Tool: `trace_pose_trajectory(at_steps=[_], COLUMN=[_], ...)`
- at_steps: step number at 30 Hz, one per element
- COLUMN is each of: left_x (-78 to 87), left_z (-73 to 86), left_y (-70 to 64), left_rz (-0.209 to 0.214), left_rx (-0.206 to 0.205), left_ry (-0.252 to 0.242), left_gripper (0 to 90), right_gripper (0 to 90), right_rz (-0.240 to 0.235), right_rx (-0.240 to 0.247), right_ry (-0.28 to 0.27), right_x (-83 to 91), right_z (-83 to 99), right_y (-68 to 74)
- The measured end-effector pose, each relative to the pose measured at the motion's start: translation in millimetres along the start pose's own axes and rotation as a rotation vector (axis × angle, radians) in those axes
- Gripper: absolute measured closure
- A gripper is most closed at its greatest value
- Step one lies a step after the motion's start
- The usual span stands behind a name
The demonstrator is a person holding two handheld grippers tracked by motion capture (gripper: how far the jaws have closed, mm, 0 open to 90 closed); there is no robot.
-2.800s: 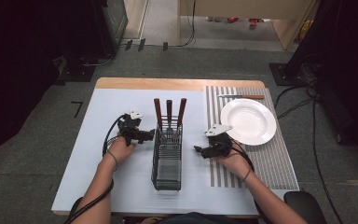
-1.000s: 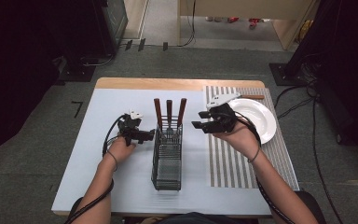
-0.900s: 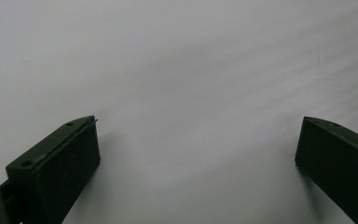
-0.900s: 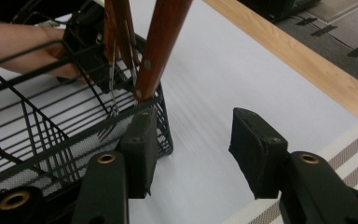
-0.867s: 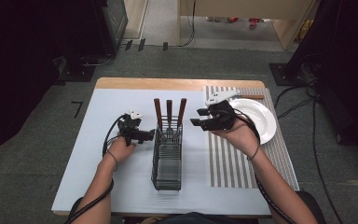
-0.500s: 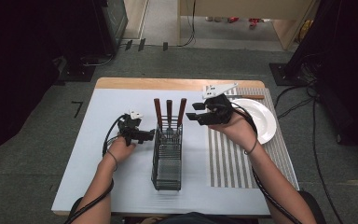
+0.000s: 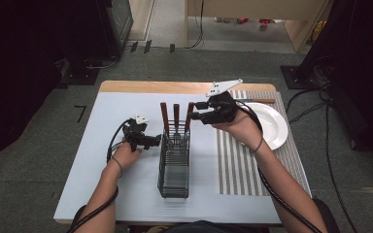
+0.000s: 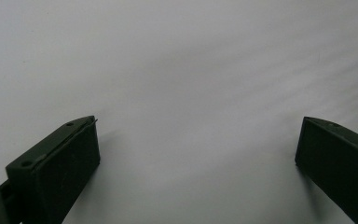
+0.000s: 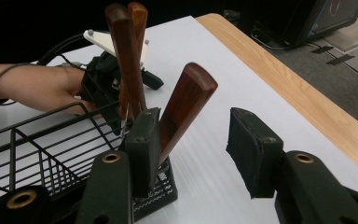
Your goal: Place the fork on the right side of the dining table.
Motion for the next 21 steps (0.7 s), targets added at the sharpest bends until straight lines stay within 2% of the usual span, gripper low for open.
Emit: trace_pose_trajectory(at_steps=[3,11,15,18,21], left_x=[0.0,-0.2,-0.1,-0.1,-0.1], left_z=[0.0,-0.1,-0.1,-0.1,-0.1], left_y=[0.0,-0.2,-0.2,-0.2,-0.2], left_rz=[0.000,-0.001,-0.001,-0.001,-0.001], left_rx=[0.000,0.003,0.003,0.003,0.003], left_ry=[0.000,-0.002,-0.002,-0.002,-0.002], left_gripper=[0.0,0.0,0.0,0.0,0.0], right_gripper=[54.9,57.6,58.8,65.8,69.1], right_rz=[-0.013,-0.027,-0.045,-0.078,-0.084], right_rx=[0.001,0.043,0.037,0.030,0.035], right_ry=[0.000,0.014,0.024,0.034,0.041], right_x=[-0.6,-2.7,-5.1,-6.2,-4.6], right_z=[-3.0,-14.5,-16.7,-18.7,-18.6], right_y=[0.6,1.7,-0.4,-1.8,-0.7])
Point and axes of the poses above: each handheld gripper's, and its own axes: x roughly backward along the jaws, z roughly out of its underside, y roughly to its left, the point moved 2 cm from there along -x, roughly forward along the jaws, and after that the axes turned 13 degrees about -x, right-handed, at the moved point
